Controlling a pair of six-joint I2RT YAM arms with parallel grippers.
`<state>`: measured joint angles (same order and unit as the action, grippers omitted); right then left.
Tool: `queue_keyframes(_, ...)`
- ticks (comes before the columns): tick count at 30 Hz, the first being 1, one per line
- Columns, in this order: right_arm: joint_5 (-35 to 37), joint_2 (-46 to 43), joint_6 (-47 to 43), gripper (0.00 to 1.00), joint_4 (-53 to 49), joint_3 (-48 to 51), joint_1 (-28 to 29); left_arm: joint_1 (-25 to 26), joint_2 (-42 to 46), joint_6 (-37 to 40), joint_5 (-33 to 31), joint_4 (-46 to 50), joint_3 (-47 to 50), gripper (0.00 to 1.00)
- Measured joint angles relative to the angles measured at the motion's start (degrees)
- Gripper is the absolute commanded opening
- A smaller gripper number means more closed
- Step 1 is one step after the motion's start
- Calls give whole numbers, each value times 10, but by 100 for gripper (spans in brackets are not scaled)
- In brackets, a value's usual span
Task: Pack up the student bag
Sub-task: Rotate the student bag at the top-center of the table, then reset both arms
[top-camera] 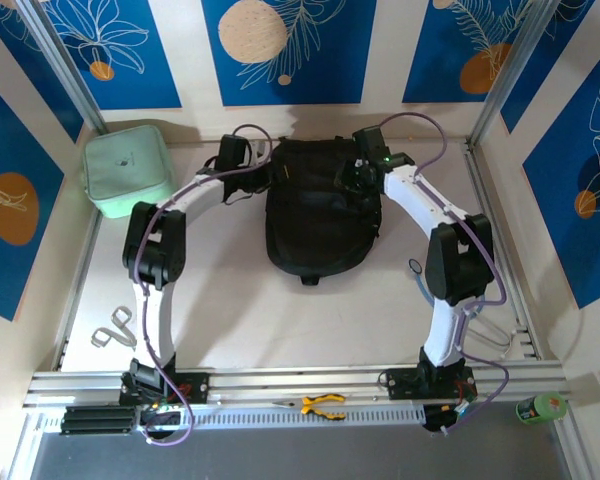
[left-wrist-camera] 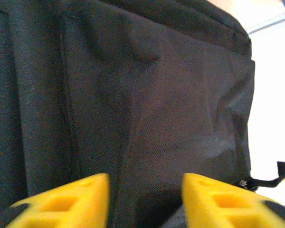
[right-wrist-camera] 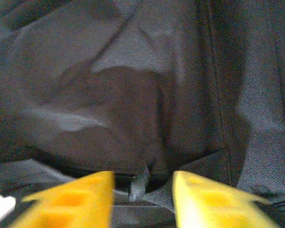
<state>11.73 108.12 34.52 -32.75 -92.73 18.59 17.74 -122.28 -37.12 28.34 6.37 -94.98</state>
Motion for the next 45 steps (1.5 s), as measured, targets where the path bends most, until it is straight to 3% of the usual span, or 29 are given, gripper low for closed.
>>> queue_keyframes(4,-11,-78,-37,83,19,41,0,-25,88,15,-24,14,50,75)
queue_keyframes(6,0,-141,-57,100,33,76,-1,-47,162,25,-49,12,100,86)
queue_keyframes(9,46,-230,-79,99,76,143,-7,-77,264,44,-101,-4,178,100)
queue_keyframes(12,114,-291,-104,99,115,216,-12,-105,353,58,-179,-26,277,100)
queue_keyframes(18,233,-322,-126,99,172,351,-32,-130,445,78,-359,-36,470,100)
queue_keyframes(22,264,-351,-122,99,223,454,-66,-131,496,108,-482,-49,567,100)
queue_keyframes(27,289,-376,-125,99,329,573,-99,-131,547,186,-581,-165,677,100)
queue_keyframes(34,240,-374,-167,99,464,655,-115,-131,510,274,-572,-339,762,100)
queue_keyframes(38,193,-363,-204,99,574,718,-113,-131,480,305,-525,-428,775,100)
queue_keyframes(45,138,-331,-261,99,705,740,-113,-131,418,353,-431,-567,779,100)
